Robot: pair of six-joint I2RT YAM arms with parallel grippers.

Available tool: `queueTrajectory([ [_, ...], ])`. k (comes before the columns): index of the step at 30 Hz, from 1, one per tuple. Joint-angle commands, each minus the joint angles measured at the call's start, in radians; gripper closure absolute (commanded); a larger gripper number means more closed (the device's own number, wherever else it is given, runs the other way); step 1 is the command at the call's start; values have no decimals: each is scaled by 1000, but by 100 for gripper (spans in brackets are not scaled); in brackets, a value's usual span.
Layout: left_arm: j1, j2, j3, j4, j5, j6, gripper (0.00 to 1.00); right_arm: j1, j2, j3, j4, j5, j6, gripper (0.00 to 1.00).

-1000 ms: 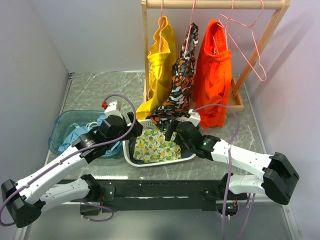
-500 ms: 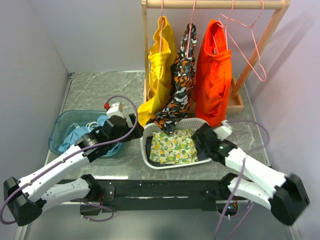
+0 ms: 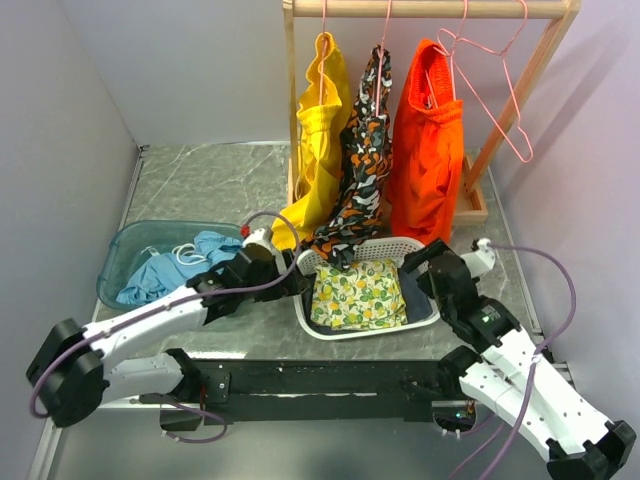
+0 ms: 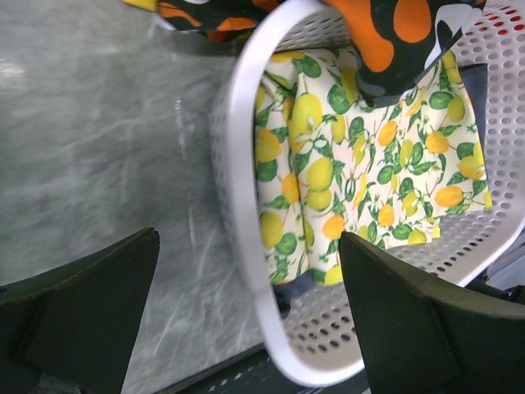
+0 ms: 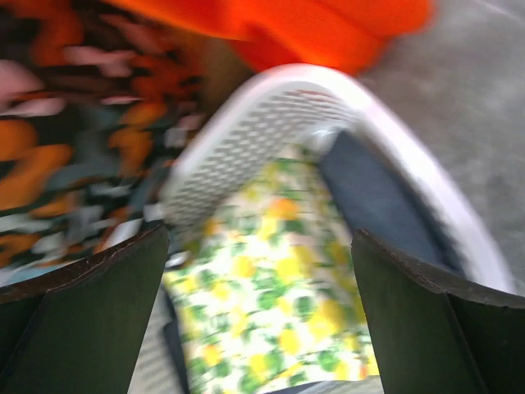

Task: Place the shorts on the hanger

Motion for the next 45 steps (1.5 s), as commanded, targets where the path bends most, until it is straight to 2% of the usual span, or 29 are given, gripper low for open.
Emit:
queueTrajectory([
  [1, -23, 91, 26, 159, 40, -17, 4, 14, 32, 140, 71, -106, -128, 0],
  [11, -101, 378, 231, 163, -2, 5, 3, 30, 41, 387, 32, -65, -201, 0],
  [16, -175, 487, 345, 162, -14, -1, 3, 31, 44, 438, 25, -62, -223, 0],
  [29, -304, 826, 753, 142, 33, 5, 3, 30, 55, 521, 6, -57, -263, 0],
  [38, -353, 944, 907, 163, 75, -10, 3, 30, 72, 524, 5, -89, -272, 0],
  [42, -364, 933, 901, 173, 67, -1, 3, 30, 74, 518, 11, -102, -278, 0],
  [45, -365, 871, 832, 188, 56, 26, 4, 30, 80, 529, -3, -108, -287, 0],
])
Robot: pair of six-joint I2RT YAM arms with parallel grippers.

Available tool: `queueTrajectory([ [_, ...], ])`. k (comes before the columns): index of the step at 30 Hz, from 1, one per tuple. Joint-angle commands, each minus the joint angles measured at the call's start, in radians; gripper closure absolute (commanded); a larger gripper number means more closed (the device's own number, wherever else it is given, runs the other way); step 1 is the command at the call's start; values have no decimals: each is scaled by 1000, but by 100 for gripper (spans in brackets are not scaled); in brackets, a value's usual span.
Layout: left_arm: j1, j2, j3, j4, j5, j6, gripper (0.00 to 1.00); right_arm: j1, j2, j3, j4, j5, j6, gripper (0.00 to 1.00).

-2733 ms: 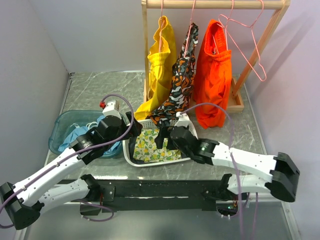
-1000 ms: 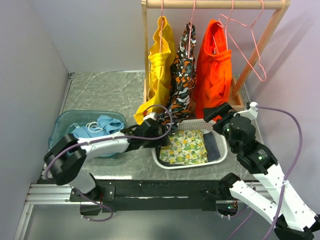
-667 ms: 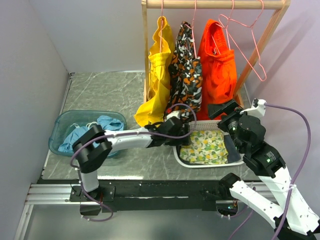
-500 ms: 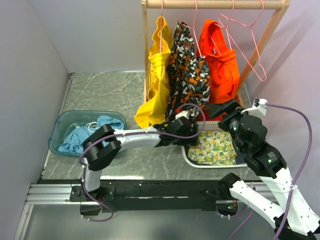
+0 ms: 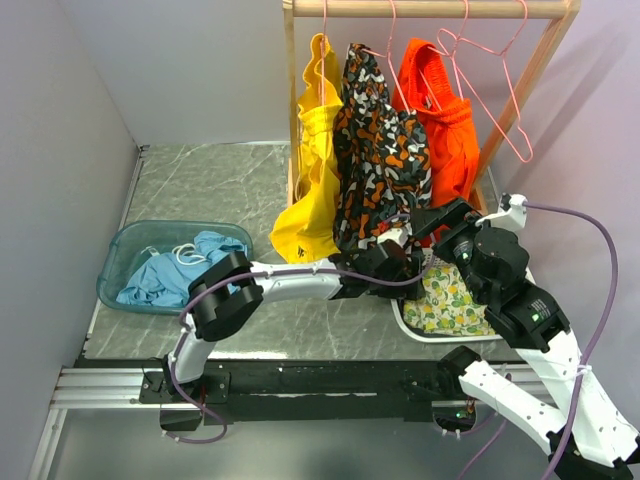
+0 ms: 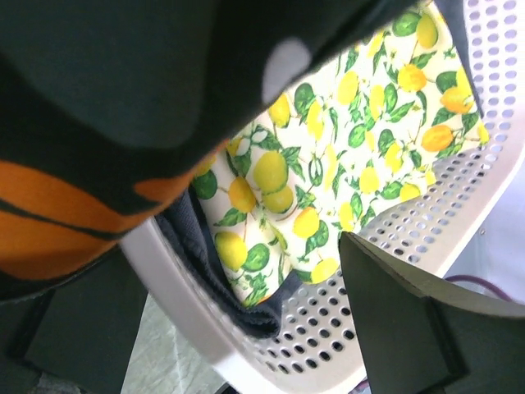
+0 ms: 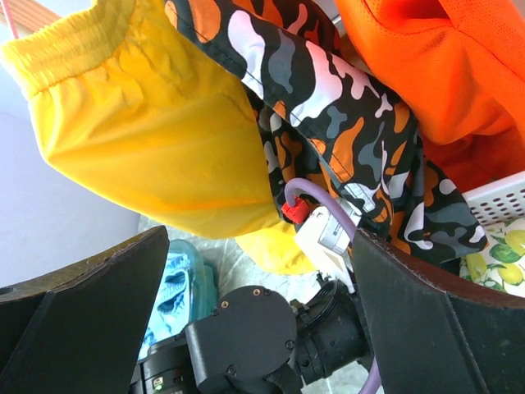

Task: Place the shorts on the hanger

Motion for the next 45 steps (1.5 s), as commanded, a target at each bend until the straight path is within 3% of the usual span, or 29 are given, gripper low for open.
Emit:
queueTrajectory([
  [1, -11, -121, -70, 63, 0, 42, 4, 7, 11, 46, 2, -10, -32, 0],
  [14, -6, -565, -463, 25, -75, 102, 3, 5, -20, 6, -1, -29, -52, 0],
  [18, -3, -720, -516, -123, -237, 90, 4, 5, -13, -8, 7, -93, -74, 0],
  [21, 58, -859, -536, -257, -351, 30, 4, 8, 25, -29, 16, -203, -107, 0],
  [26, 328, -1045, -581, -460, -403, -24, 3, 127, 83, -83, 61, -168, -92, 0],
  [30, 503, -1125, -636, -489, -394, -9, 4, 345, 157, -68, 59, -32, -63, 0],
  [37, 872, -1117, -736, -432, -316, 30, 1, 529, 284, -68, 148, 7, -31, 0],
  [40, 983, -1093, -763, -377, -262, 25, 7, 565, 344, -66, 180, 7, -28, 0],
  [45, 1038, -1024, -765, -293, -192, 14, 10, 613, 428, -51, 211, -2, -34, 0],
])
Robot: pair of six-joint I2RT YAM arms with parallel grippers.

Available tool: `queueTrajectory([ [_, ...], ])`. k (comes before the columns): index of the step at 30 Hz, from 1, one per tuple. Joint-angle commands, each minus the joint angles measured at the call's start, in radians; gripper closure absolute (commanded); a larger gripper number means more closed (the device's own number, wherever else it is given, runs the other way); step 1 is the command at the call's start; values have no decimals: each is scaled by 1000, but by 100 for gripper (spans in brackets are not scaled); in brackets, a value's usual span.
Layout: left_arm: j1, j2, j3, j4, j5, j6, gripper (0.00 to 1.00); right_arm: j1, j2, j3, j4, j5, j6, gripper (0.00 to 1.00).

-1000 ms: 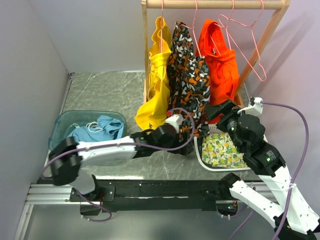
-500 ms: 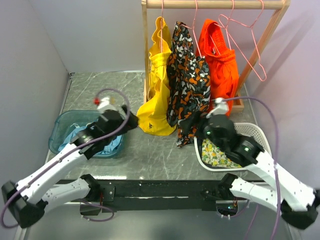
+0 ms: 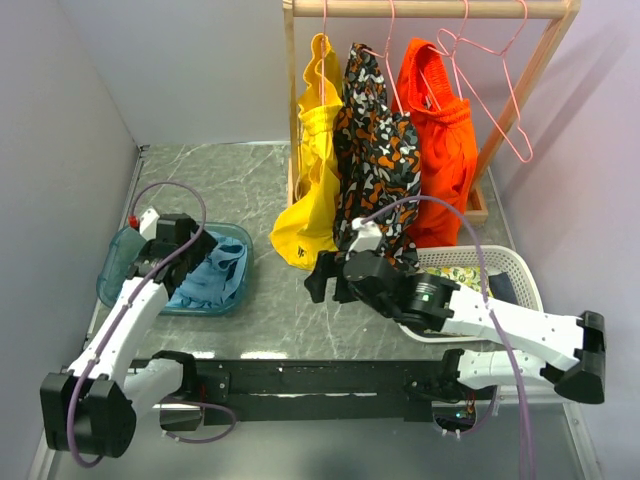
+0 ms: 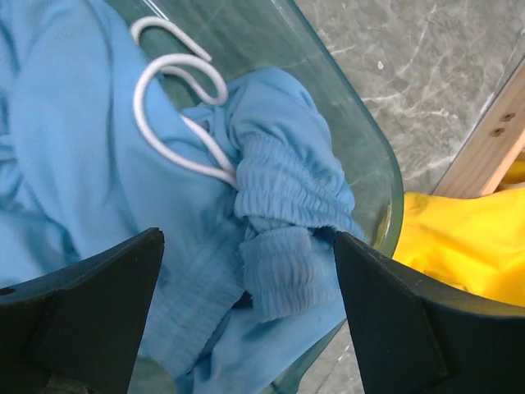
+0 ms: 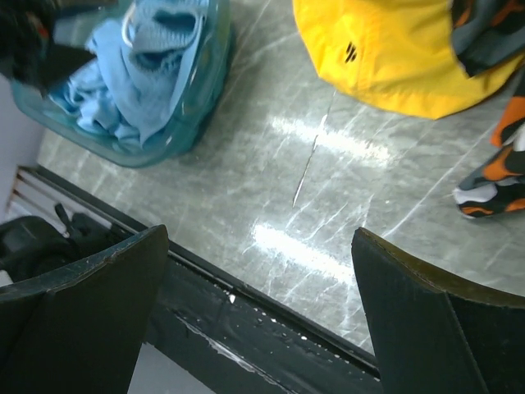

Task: Place the shorts on the hanger

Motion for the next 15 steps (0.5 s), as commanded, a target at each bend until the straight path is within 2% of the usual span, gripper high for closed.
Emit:
queueTrajectory([
  [1, 24, 48, 4, 145, 95, 7, 11, 30, 47, 25, 75, 26, 7, 0],
  [7, 25, 173, 8, 208, 140, -26, 14, 45, 87, 28, 100, 17, 4, 0],
  [12, 25, 229, -28, 297, 149, -68, 27, 51, 108, 37, 109, 10, 3, 0],
  [13, 25, 231, -31, 306, 148, -79, 42, 53, 113, 38, 109, 9, 0, 0],
  [15, 25, 217, -3, 302, 152, -76, 65, 54, 120, 51, 106, 12, -5, 0],
])
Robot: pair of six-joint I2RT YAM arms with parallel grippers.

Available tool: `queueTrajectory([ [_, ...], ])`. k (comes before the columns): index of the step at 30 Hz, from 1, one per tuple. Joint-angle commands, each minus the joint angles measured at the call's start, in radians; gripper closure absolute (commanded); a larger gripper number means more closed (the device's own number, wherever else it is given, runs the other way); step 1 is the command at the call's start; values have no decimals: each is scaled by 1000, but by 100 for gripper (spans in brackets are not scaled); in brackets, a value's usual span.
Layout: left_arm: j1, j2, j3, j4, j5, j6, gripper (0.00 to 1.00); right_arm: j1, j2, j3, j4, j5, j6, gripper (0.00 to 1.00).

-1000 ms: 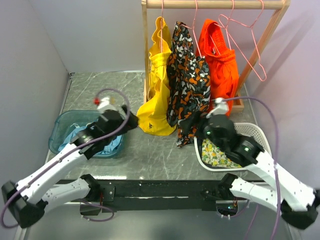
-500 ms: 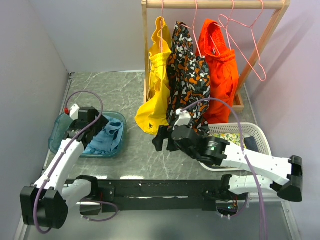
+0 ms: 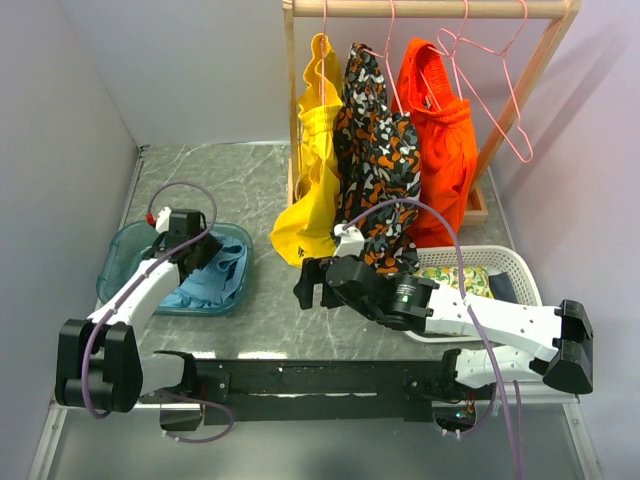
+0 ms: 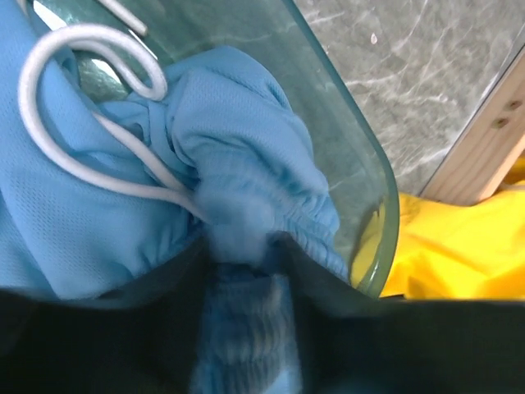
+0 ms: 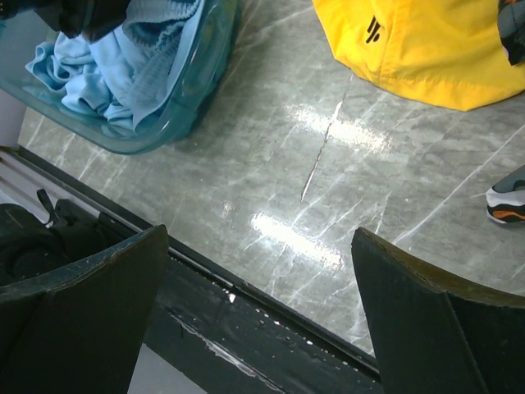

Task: Place the shorts on the hanger

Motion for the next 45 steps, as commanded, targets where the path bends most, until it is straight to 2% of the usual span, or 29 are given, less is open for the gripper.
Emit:
queueTrajectory([
  [1, 4, -21, 46, 43, 14, -18, 85, 15, 15, 52, 43, 15, -8, 0],
  [3, 3, -50, 140, -74, -3, -6, 99, 15, 17, 62, 52, 16, -26, 0],
  [6, 3, -140, 220, -171, 6, 40, 99, 15, 41, 90, 107, 1, -73, 0],
  [9, 3, -252, 281, -201, 30, 89, 99, 15, 112, 165, 159, -39, -129, 0],
  [13, 3, -292, 416, -326, 67, 140, 99, 17, 239, 269, 252, -77, -208, 0],
  [18, 3, -311, 557, -373, 107, 160, 99, 15, 380, 441, 288, -108, -274, 0],
  [22, 3, -309, 643, -400, 138, 165, 99, 17, 497, 535, 291, -77, -238, 0],
  [26, 3, -308, 712, -416, 149, 165, 99, 14, 540, 569, 297, 13, -140, 3],
  [31, 3, -306, 740, -403, 169, 157, 99, 12, 615, 615, 312, 24, -52, 16],
  [37, 3, -306, 777, -416, 169, 158, 99, 11, 707, 717, 328, 38, 21, 16],
  [38, 3, -306, 789, -416, 169, 160, 99, 11, 712, 727, 331, 36, 23, 19],
  [40, 3, -309, 803, -414, 169, 155, 99, 9, 719, 751, 305, 49, 23, 36],
  [41, 3, -309, 819, -416, 169, 152, 99, 9, 713, 751, 293, 61, 18, 59],
  [43, 3, -309, 853, -411, 169, 149, 99, 6, 661, 724, 264, 102, 8, 77],
  [44, 3, -308, 866, -400, 182, 149, 99, 3, 637, 716, 251, 110, -12, 92],
  [45, 3, -305, 876, -393, 193, 154, 99, -3, 576, 710, 236, 119, -24, 94],
])
